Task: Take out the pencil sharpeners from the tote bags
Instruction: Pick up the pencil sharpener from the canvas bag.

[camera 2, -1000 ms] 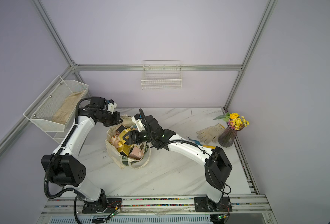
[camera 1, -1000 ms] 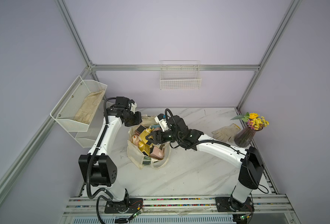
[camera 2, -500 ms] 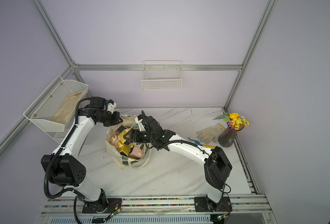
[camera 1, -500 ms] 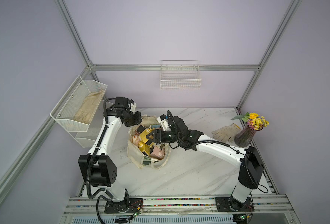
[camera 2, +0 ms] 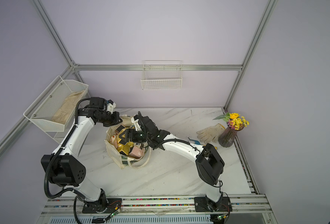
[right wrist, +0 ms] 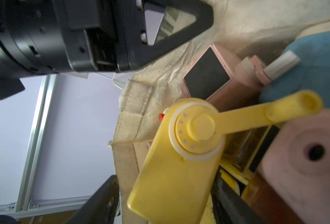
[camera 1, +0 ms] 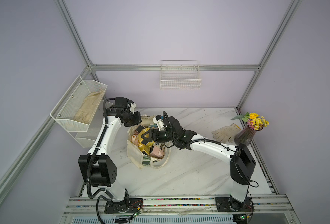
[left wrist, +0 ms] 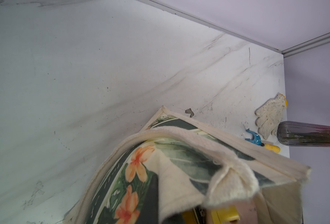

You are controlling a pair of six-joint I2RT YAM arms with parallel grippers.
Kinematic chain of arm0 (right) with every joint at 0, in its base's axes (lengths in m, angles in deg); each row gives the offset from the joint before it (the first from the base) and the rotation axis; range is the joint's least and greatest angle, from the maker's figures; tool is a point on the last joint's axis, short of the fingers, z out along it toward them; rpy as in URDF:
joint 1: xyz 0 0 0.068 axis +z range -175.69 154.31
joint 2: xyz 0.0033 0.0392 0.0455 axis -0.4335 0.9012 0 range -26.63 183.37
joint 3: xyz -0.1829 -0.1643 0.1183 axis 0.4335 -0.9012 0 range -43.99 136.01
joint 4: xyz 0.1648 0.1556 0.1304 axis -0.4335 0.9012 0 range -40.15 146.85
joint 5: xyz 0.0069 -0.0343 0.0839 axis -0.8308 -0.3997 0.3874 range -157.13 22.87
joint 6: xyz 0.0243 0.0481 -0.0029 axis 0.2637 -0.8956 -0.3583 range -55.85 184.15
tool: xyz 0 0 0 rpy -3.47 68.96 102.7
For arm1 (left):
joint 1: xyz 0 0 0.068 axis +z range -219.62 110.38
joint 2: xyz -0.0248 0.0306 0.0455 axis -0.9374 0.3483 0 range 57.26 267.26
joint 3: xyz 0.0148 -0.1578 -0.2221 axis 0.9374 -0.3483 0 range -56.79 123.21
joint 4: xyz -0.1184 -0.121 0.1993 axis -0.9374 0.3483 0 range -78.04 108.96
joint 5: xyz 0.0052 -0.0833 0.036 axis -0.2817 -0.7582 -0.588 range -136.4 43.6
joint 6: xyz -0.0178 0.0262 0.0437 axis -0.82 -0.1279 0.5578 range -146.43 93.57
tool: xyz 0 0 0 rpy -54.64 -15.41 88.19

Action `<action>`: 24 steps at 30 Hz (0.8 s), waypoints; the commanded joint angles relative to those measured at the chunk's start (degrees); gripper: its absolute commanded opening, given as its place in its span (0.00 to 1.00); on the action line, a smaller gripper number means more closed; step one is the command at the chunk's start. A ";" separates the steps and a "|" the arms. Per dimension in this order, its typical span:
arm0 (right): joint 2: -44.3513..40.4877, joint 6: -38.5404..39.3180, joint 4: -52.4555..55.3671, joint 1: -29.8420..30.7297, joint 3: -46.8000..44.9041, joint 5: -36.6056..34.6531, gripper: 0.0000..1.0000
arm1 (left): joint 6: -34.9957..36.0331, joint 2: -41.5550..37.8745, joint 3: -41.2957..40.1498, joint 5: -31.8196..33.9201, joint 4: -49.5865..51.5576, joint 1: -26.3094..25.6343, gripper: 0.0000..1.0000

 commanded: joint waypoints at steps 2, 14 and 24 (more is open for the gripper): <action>6.49 -0.25 7.61 -0.19 2.76 -1.61 0.72 | -0.63 -2.98 -1.40 -0.57 -3.74 0.94 0.00; 9.24 7.99 13.43 0.24 6.90 -1.87 0.59 | -0.54 -2.98 -1.57 0.26 -3.74 0.98 0.00; 4.19 18.76 13.49 0.85 10.33 -6.17 0.23 | -0.47 -2.96 -1.57 0.56 -3.74 0.95 0.00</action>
